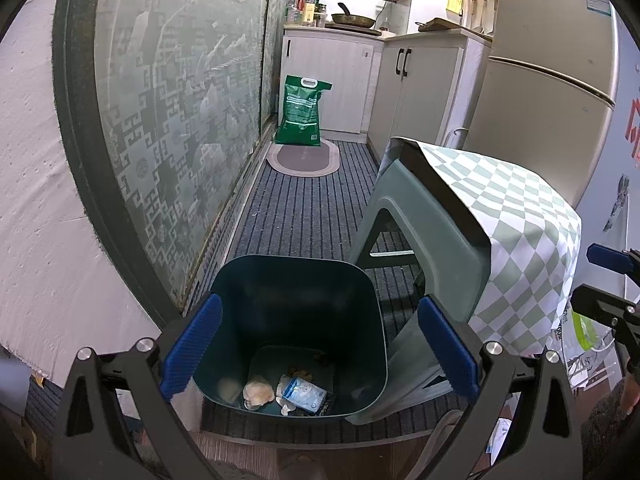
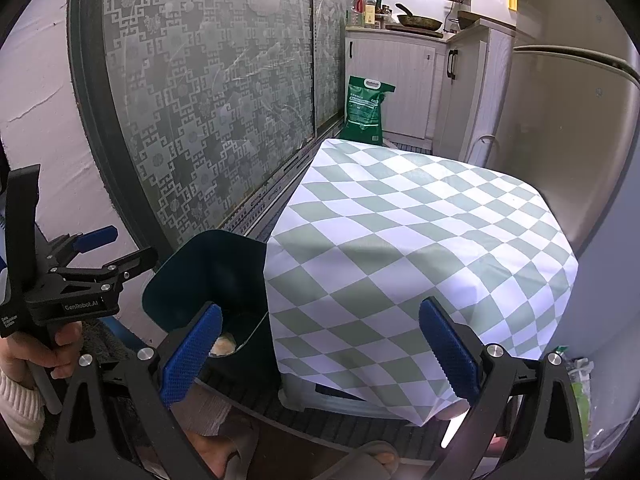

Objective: Collect trash

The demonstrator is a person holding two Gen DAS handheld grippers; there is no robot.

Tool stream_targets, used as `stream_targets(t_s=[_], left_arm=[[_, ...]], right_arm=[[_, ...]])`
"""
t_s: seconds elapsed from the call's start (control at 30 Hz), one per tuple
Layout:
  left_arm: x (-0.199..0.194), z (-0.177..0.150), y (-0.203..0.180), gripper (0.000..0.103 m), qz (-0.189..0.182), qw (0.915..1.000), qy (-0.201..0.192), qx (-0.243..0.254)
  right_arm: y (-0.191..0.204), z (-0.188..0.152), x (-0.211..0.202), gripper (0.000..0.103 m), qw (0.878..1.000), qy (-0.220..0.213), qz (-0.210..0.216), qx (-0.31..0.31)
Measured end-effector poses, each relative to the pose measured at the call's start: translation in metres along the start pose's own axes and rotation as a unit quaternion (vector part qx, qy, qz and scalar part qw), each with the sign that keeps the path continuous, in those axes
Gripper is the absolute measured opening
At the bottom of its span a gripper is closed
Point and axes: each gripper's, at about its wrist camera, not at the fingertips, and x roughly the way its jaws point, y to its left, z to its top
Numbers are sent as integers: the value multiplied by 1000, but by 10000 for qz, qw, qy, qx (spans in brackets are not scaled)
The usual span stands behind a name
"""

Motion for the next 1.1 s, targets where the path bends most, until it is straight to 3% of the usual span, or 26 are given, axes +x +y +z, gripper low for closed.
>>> stream_targets(t_s=[1.1], left_arm=[[0, 1, 0, 100, -11, 10000, 10, 5]], right_arm=[[2, 1, 1, 99, 10000, 18, -21, 19]])
